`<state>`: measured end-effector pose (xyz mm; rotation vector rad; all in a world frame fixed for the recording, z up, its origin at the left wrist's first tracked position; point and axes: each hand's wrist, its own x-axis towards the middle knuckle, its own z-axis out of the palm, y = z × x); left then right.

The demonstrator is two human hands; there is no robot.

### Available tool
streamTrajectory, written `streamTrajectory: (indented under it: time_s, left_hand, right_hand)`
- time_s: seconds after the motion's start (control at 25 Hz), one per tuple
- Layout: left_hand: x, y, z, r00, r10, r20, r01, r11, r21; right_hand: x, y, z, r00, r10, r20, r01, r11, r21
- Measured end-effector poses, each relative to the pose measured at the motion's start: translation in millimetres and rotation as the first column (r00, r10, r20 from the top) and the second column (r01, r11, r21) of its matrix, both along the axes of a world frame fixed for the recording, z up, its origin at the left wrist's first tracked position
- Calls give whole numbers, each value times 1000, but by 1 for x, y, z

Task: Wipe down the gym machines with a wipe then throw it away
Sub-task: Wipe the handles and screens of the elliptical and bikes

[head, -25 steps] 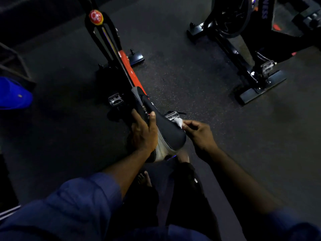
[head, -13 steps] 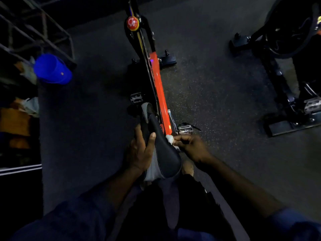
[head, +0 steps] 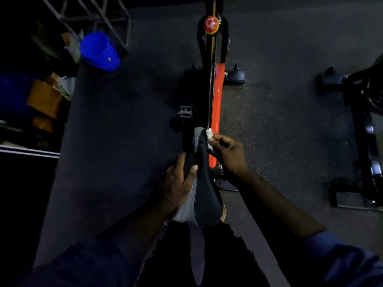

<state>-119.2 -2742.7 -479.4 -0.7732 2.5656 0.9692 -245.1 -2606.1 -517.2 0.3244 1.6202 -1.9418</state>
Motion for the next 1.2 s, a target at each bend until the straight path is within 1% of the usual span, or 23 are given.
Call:
streamTrajectory:
  time_s: [0.08,0.16,0.24,0.32,0.4,0.48,0.52,0.56,0.6,0.64,0.68,0.72,0.76,0.84,0.88,0.92,0.96,1.0,1.04,1.08,1.12,1.16,1.2]
  left_hand:
    - [1,-2,-2,1000,5,4,-5,1000,23]
    - [2,-5,-6,1000,4,-10,-3,999,54]
    - [2,-5,-4,1000,-3,-15,4,998,56]
    - [1,-4,-1,1000,-5,-11,5,1000,29]
    - [0,-4,2,1000,0,-22,1,1000,27]
    - [1,-4,3,998,14,-62,-12,1000,25]
    - [3,-3,4,995,41,-94,-38,999,28]
    - [6,-2,2,989,83,-124,-79,996,35]
    - [7,-1,3,977,151,-151,-145,988,51]
    - [8,-1,3,953,248,-171,-237,968,85]
    - [12,-3,4,909,370,-191,-347,927,146]
    - [26,-8,8,841,503,-201,-462,860,217]
    - [33,-12,9,782,595,-186,-536,794,287]
    - [56,-17,12,681,720,-129,-625,664,410]
    - [72,-19,12,634,767,-99,-648,597,473]
    - [85,-19,12,587,807,-60,-663,522,537]
    - [96,-17,10,538,843,-3,-674,433,599]
    - [102,-13,10,498,865,61,-682,347,644]
    - [108,-7,11,464,877,126,-685,265,678]
    - [114,-1,12,434,883,180,-685,194,702]
    - [121,4,14,406,890,208,-679,142,720]
    - [126,9,15,393,893,221,-669,113,735]
    - [131,15,16,380,897,227,-657,89,748]
  right_hand:
    - [-3,1,-3,999,12,38,-12,1000,-10]
    - [-13,-1,2,996,55,66,-51,997,-62]
    - [-36,-12,15,988,153,0,-153,987,-42]
    - [-61,-22,29,941,323,-104,-318,946,61]
    - [-74,-22,39,837,513,-189,-469,852,234]
    - [-82,-25,49,684,692,-230,-580,707,404]
    - [-86,-32,57,584,778,-234,-602,608,518]
    - [-88,-41,67,443,872,-208,-587,457,668]
    - [-88,-51,77,271,951,-145,-543,276,793]
    - [-90,-60,83,162,986,-38,-469,111,876]
    - [-86,-68,91,126,990,67,-437,-5,899]
    - [-78,-76,92,85,988,131,-438,-81,895]
    - [-74,-79,90,29,988,153,-426,-126,896]
    - [-56,-86,92,-88,978,188,-385,-208,899]
    - [-43,-91,95,-90,983,162,-367,-184,912]
    - [-29,-96,96,-77,994,76,-283,-95,954]
    - [-17,-97,91,-90,996,-13,-190,-4,982]
    - [-4,-100,94,-128,989,-77,-148,58,987]
    - [2,-101,84,-141,990,-1,-165,-23,986]
    - [12,-100,85,-178,976,123,-221,-161,962]
    - [21,-99,82,-243,953,178,-224,-234,946]
    - [28,-99,80,-329,938,109,-203,-183,962]
    - [29,-100,72,-440,898,24,-144,-96,985]
